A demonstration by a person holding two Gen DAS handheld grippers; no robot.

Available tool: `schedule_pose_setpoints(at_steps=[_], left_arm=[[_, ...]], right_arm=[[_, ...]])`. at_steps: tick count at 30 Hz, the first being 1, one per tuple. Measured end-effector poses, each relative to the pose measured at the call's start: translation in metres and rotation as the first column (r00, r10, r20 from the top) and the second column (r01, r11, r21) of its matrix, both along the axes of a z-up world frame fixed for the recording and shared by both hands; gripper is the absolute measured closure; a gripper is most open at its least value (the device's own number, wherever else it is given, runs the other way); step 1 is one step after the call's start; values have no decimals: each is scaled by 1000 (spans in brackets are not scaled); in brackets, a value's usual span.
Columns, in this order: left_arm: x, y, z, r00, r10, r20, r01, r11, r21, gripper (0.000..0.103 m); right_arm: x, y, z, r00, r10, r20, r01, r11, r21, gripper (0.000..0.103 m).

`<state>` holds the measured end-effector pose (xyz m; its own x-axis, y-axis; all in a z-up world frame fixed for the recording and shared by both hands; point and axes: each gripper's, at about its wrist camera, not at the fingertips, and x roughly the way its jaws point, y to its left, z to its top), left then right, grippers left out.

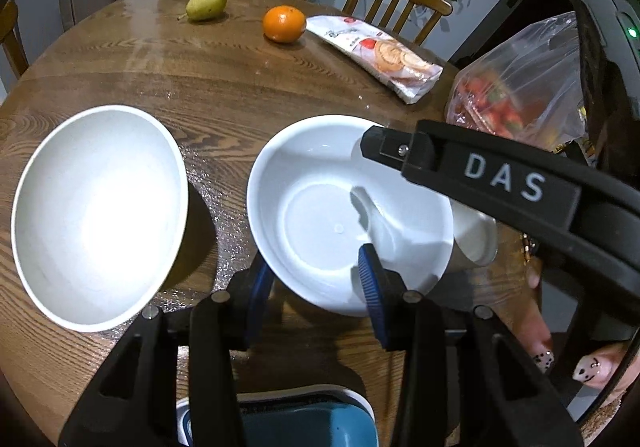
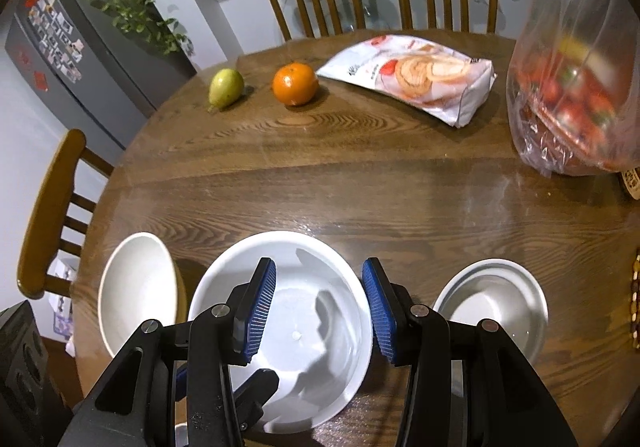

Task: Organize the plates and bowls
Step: 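Lift the white bowl and carry it over the larger white bowl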

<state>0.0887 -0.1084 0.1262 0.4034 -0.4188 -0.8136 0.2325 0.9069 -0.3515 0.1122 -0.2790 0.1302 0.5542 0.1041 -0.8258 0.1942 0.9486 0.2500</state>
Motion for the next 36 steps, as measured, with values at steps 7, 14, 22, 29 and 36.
schedule_pose_setpoints(at_steps=[7,14,22,29,36], left_arm=[[-8,3,16,998,2,55,-2,1000,-7,62],[-10,14,28,995,26,96,-24,999,-23,62],[-16,22,43,989,41,143,-37,999,-29,60],[-17,27,48,987,42,158,-38,999,-34,60],[-19,29,49,984,62,168,-62,998,-9,60]], right_arm=[[-10,3,18,998,10,59,-10,1000,1,55],[-24,12,37,990,27,136,-29,1000,9,55],[-38,23,56,976,45,214,-50,999,15,55],[-45,26,63,966,57,253,-63,998,17,55],[-45,33,62,964,61,258,-67,998,14,54]])
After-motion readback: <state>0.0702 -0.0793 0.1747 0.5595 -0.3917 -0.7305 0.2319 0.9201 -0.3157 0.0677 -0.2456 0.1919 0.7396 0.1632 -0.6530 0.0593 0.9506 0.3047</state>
